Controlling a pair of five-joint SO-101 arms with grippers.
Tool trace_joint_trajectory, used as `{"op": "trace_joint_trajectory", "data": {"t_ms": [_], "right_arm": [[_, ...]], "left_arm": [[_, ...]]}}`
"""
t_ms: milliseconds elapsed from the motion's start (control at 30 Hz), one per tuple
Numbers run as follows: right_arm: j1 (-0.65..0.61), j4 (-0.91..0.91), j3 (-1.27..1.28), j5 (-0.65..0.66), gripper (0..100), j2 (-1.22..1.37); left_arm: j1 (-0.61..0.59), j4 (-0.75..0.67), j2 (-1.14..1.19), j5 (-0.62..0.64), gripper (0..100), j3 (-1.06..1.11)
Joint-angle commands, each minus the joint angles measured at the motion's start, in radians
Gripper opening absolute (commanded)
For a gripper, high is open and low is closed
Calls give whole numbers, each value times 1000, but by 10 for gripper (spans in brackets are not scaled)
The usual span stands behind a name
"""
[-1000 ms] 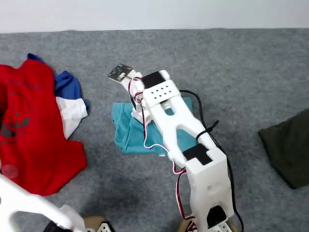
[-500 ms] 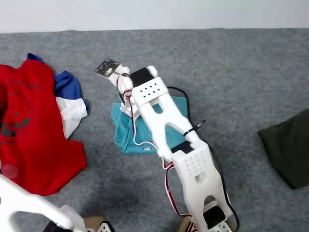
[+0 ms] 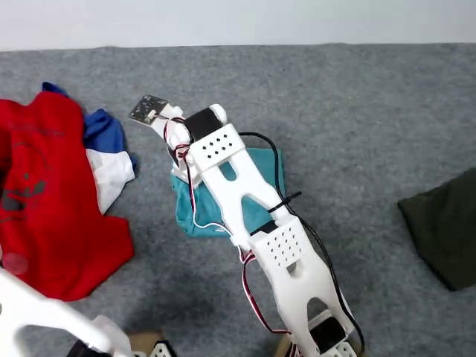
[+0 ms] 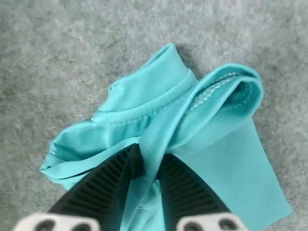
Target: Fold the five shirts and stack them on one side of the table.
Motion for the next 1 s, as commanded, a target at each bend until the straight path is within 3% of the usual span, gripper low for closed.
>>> {"op": "trace_joint_trajectory", "data": {"t_ms": [0,100,400,500,633,833,967], "right_arm": [[-25,25,-72,-14,199,-30],[-36,41,-112,-14,271,-73],[21,45,5,-11,273,-232],[82,44,112,3,201,-243],[137,38,245,86,6,-242],[148,19,358,92,10,-214],[87,18,356,91,10,-151]], "left_arm": [[5,0,-32,0,2,-2],[5,0,-32,0,2,-2],[5,0,-32,0,2,-2],[5,0,-32,0,2,-2],[5,0,-32,0,2,-2],[6,0,-32,0,2,-2],[6,0,-32,0,2,-2]]}}
